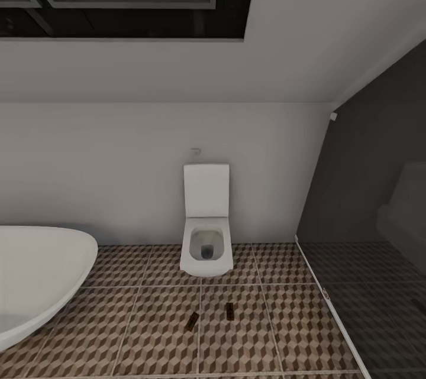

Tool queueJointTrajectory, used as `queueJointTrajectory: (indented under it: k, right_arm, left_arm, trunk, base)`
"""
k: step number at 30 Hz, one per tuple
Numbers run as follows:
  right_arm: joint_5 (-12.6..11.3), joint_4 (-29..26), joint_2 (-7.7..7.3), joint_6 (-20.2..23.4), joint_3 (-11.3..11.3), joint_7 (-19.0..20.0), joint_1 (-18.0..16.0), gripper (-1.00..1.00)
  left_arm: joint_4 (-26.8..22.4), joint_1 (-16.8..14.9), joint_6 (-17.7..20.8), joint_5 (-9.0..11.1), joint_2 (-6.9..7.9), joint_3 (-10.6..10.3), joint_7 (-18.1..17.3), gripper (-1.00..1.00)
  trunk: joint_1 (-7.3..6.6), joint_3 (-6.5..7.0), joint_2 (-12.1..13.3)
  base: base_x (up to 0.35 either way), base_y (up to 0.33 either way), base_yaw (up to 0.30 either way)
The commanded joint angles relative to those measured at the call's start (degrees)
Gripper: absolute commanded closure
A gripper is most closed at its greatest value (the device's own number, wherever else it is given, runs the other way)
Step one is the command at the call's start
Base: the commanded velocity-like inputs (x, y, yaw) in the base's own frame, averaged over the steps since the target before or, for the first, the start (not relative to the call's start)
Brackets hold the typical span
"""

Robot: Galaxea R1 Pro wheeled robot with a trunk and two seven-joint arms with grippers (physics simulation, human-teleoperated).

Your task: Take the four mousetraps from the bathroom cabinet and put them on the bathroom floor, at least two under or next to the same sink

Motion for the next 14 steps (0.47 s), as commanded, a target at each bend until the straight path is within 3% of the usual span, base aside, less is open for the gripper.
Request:
queueJointTrajectory:
  k: [1, 14]
  right_arm:
    - [-0.2, 0.0, 0.02, -0.1, 0.5, -0.4, -0.1, -1.0]
    - [-0.2, 0.0, 0.02, -0.1, 0.5, -0.4, -0.1, -1.0]
  left_arm:
    - [0.2, -0.1, -0.3, -0.1, -0.03, -0.5, 0.4, -1.0]
    - [0.2, -0.1, -0.3, -0.1, -0.03, -0.5, 0.4, -1.0]
  trunk:
    - [0.04, -0.13, -0.1]
    - [0.04, -0.13, -0.1]
  base:
    - [0.0, 0.0, 0.0]
    - [0.0, 0.0, 0.0]
